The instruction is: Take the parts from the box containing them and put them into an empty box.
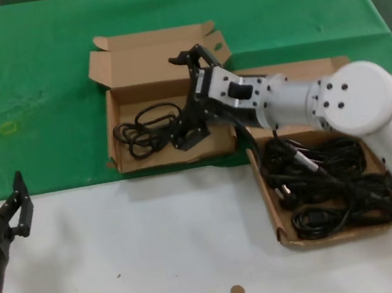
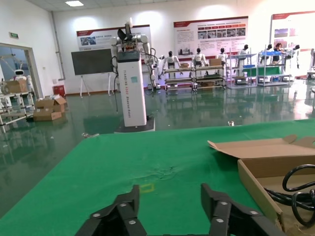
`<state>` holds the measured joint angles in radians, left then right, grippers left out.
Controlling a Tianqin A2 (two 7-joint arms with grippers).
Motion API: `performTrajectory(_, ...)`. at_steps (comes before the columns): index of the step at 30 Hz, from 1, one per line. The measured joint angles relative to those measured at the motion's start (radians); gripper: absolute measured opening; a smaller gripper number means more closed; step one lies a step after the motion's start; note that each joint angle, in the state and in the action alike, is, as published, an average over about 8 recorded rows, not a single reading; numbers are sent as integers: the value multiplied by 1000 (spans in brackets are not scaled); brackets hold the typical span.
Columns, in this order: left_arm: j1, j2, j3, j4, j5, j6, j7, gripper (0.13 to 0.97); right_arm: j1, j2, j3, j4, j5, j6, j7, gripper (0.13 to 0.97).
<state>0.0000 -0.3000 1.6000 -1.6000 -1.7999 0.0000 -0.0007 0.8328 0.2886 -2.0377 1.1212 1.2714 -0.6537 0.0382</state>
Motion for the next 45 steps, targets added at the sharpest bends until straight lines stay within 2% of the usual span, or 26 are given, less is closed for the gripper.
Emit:
performTrajectory(5,0,0,0,0,0,0,0,400,-76,1,40,44,49,60,-3,925)
performTrajectory(13,0,0,0,0,0,0,0,623,-199,3,105,115,127,157,-9,952)
performTrajectory(14,0,0,0,0,0,0,0,623,-214,3,113,123,136,168,-10,954)
performTrajectory(22,0,0,0,0,0,0,0,809,-337,5,177,194,214,264,-15,966)
performTrajectory(31,0,0,0,0,0,0,0,923,-475,6,249,273,301,372,-22,966)
performTrajectory(45,0,0,0,0,0,0,1,966,-689,9,362,396,437,541,-32,966)
